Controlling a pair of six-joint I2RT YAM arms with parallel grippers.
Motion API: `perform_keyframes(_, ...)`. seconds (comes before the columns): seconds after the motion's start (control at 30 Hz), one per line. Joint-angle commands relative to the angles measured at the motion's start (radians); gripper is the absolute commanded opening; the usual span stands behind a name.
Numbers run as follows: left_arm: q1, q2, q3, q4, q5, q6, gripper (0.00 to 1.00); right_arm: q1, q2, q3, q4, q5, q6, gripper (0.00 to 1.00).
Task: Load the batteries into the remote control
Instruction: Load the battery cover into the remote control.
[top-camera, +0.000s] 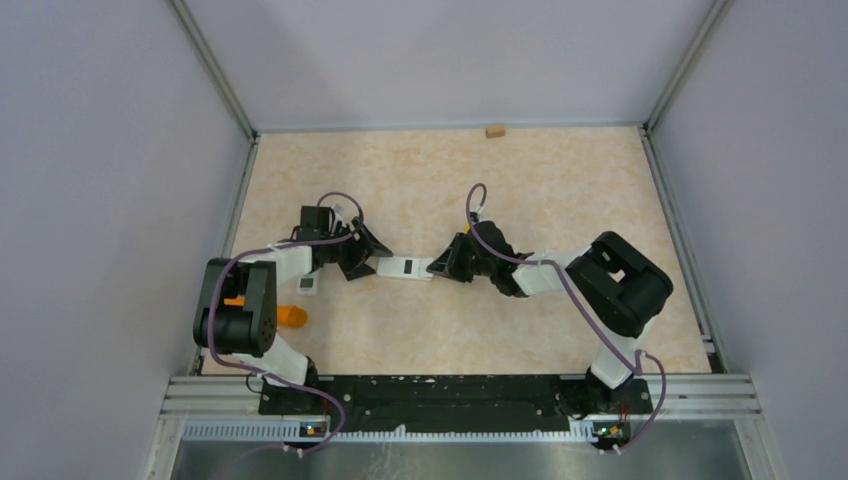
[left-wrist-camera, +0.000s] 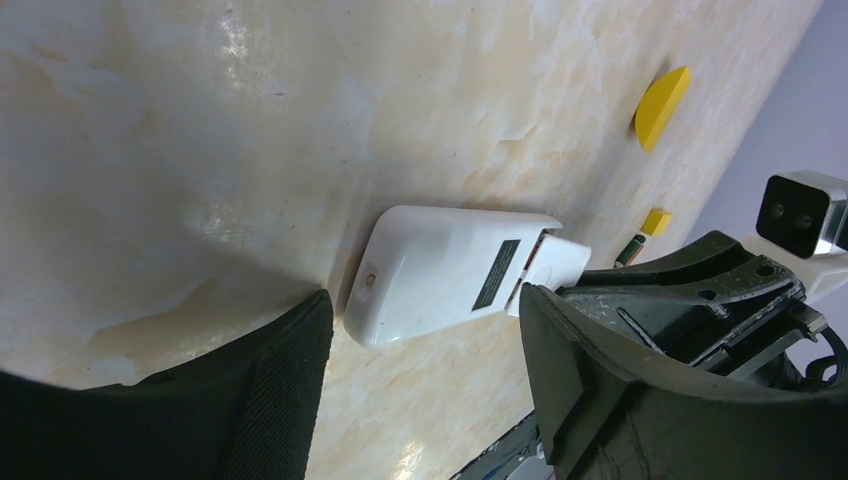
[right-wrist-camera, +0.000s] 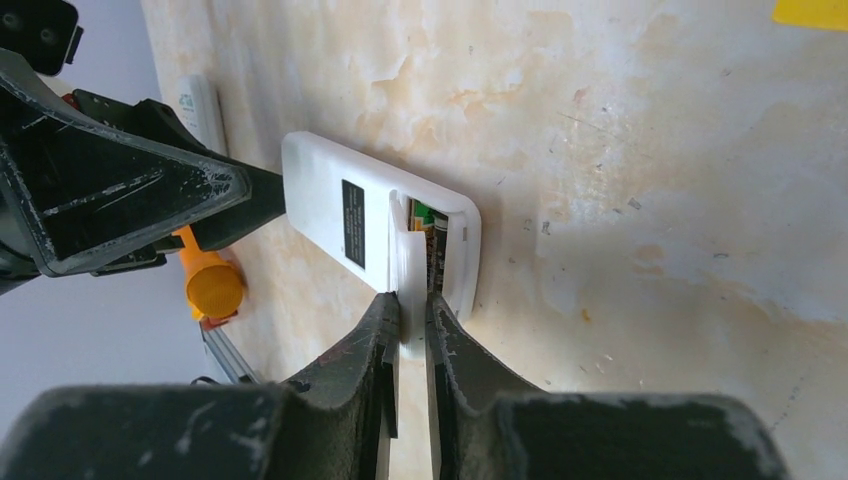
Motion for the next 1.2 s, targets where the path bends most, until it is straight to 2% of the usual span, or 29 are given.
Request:
perform_keyframes(0.0,0.004,0.033,0.008,-0.017,-0.035,0.031,0.72,0.009,-0.001,0.011,0.076,0.019,0.009,0.00)
perform_keyframes(0.37,0.004,0.035,0.011,-0.025,-0.035,0.035,0.71,0.004,0.022,-0.001,0.106,-0.003,0.038,0.00)
perform_keyframes(0.93,0.004,0.034,0.011,-0.029,-0.045,0.039,0.70,-0.002,-0.029,-0.007,-0.067,0.024,0.017,0.00)
perform_keyframes(1.17,0.004,0.036,0.010,-0.029,-0.046,0.039,0.64,-0.005,-0.029,0.003,-0.054,0.022,0.008,0.00)
